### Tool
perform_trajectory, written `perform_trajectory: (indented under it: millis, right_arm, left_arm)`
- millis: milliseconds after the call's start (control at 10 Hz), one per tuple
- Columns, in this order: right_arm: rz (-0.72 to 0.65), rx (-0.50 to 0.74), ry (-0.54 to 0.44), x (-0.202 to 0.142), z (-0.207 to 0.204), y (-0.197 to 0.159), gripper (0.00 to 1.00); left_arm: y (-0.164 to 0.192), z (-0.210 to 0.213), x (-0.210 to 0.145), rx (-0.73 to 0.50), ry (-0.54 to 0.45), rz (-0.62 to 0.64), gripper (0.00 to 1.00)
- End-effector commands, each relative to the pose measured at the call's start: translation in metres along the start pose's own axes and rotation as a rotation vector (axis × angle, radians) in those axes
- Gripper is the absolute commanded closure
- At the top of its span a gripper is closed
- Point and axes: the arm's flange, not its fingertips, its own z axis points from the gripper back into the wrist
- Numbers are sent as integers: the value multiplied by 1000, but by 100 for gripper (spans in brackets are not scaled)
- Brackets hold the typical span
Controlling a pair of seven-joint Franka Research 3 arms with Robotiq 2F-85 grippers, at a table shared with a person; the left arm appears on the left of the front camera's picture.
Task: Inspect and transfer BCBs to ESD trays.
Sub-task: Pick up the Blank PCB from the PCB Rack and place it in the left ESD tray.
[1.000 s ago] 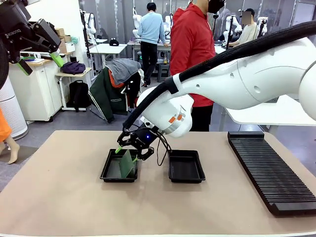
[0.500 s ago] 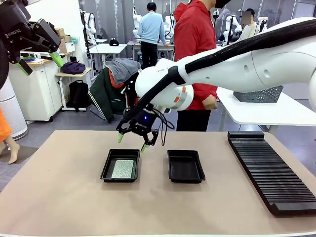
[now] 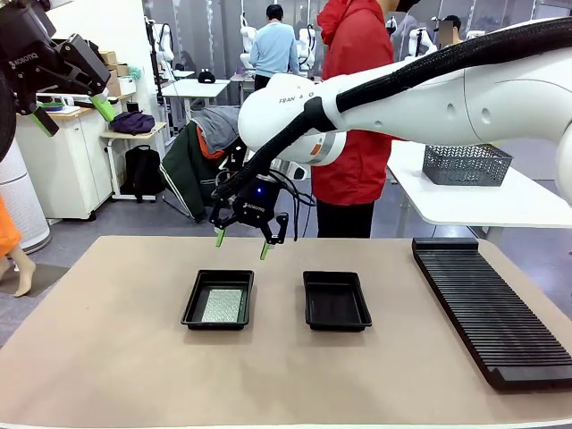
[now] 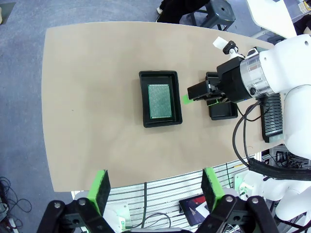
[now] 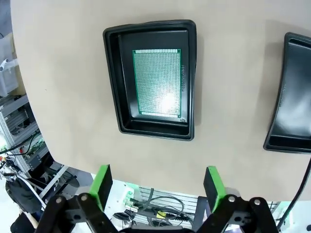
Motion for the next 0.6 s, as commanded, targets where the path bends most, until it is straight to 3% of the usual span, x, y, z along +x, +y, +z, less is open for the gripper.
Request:
perform_trajectory:
  millis: [0, 500]
  right_arm:
    - [-20, -40, -26, 3, 1, 5, 0]
    - [0, 0, 0, 0, 0, 0, 0]
  left_arm:
    - [1, -1, 0, -1, 3, 3, 0]
    - [1, -1, 0, -1, 3, 3, 0]
